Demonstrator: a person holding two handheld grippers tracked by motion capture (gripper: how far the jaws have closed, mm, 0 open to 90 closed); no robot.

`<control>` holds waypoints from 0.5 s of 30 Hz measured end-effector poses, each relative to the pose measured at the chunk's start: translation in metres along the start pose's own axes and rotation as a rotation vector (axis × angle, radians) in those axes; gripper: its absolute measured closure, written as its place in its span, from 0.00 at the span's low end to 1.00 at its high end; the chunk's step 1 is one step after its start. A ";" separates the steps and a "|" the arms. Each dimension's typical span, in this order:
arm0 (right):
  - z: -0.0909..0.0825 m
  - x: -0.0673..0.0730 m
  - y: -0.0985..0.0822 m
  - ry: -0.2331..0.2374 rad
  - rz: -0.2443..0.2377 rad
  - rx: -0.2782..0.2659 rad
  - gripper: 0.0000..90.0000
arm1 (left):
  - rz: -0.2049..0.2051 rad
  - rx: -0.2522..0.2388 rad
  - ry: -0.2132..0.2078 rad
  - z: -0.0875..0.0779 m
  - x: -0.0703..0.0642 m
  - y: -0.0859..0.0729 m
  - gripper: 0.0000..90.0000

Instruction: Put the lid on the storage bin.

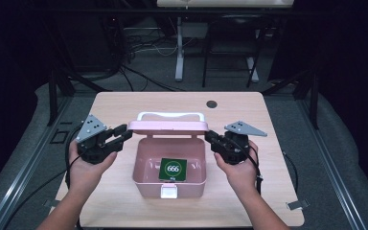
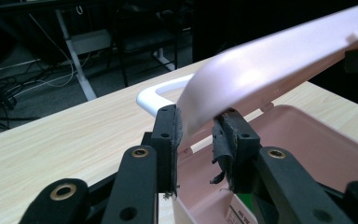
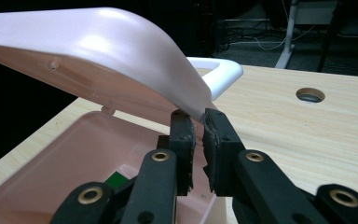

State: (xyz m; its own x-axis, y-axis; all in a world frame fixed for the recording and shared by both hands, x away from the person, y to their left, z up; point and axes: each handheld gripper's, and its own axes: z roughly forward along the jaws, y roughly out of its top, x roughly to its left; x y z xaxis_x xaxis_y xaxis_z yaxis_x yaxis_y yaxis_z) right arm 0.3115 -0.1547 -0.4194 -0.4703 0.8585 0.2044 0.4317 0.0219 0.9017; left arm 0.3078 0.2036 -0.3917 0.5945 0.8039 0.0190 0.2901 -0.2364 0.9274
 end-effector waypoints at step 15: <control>-0.008 0.001 -0.003 0.013 -0.011 0.007 0.90 | -0.001 -0.003 -0.024 -0.005 -0.003 0.002 0.78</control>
State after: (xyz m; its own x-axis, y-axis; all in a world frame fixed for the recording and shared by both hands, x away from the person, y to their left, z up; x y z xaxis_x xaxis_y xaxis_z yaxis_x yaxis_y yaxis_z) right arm 0.3031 -0.1577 -0.4190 -0.4854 0.8512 0.1995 0.4321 0.0352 0.9011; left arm 0.3024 0.2033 -0.3884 0.6122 0.7906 0.0093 0.2880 -0.2340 0.9286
